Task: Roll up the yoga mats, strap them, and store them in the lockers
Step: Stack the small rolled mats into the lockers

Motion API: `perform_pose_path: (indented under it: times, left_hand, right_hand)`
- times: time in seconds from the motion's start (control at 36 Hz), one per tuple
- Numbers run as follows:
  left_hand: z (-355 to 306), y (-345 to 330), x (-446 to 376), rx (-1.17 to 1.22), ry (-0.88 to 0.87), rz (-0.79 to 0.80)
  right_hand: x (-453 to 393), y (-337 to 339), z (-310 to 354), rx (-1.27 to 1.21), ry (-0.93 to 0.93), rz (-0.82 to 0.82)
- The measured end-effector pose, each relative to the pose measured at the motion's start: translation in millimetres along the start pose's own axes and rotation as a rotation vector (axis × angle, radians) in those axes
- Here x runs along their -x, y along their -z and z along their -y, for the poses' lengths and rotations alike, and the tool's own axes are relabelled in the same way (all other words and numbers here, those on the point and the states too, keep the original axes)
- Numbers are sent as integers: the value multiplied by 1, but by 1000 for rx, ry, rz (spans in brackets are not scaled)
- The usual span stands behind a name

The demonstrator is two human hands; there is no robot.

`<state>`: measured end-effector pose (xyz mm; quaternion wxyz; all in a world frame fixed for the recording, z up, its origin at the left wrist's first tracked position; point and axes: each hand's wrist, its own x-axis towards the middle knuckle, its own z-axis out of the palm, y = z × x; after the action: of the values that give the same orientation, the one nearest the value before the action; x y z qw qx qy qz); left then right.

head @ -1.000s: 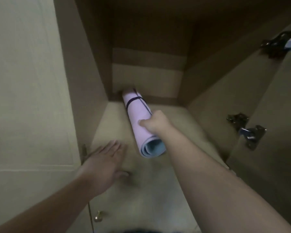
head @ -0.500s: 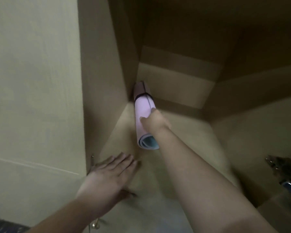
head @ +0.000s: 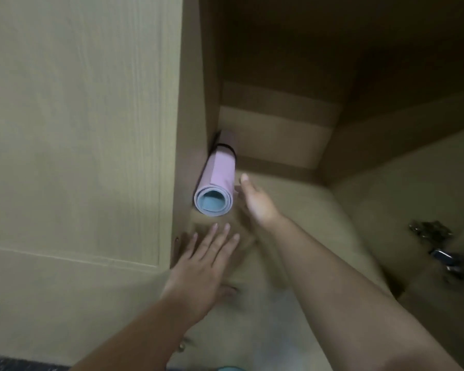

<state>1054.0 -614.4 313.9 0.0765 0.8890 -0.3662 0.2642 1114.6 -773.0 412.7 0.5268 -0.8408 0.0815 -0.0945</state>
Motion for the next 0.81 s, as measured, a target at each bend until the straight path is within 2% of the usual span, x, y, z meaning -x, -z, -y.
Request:
perform_pose_path:
  times: [0.14, 0.25, 0.31, 0.39, 0.47, 0.64, 0.81]
  left_hand:
    - [-2, 0, -4, 12, 28, 66]
    - [-1, 4, 2, 17, -63, 45]
    - [1, 6, 15, 32, -150, 1]
    - [8, 2, 56, 47, -268, -55]
    - [26, -24, 115, 26, -280, 30]
    - [65, -93, 227, 2, -19, 407]
    - [64, -136, 301, 68, 382, 755]
  right_hand:
    - [61, 4, -41, 177, 19, -56]
    - [97, 8, -71, 661, -12, -150]
    - [106, 8, -70, 861, -108, -101]
    - [112, 4, -63, 941, -184, -68]
    - [117, -10, -60, 957, -210, -134]
    - [122, -23, -61, 998, -217, -240]
    - [123, -23, -62, 997, -196, -258]
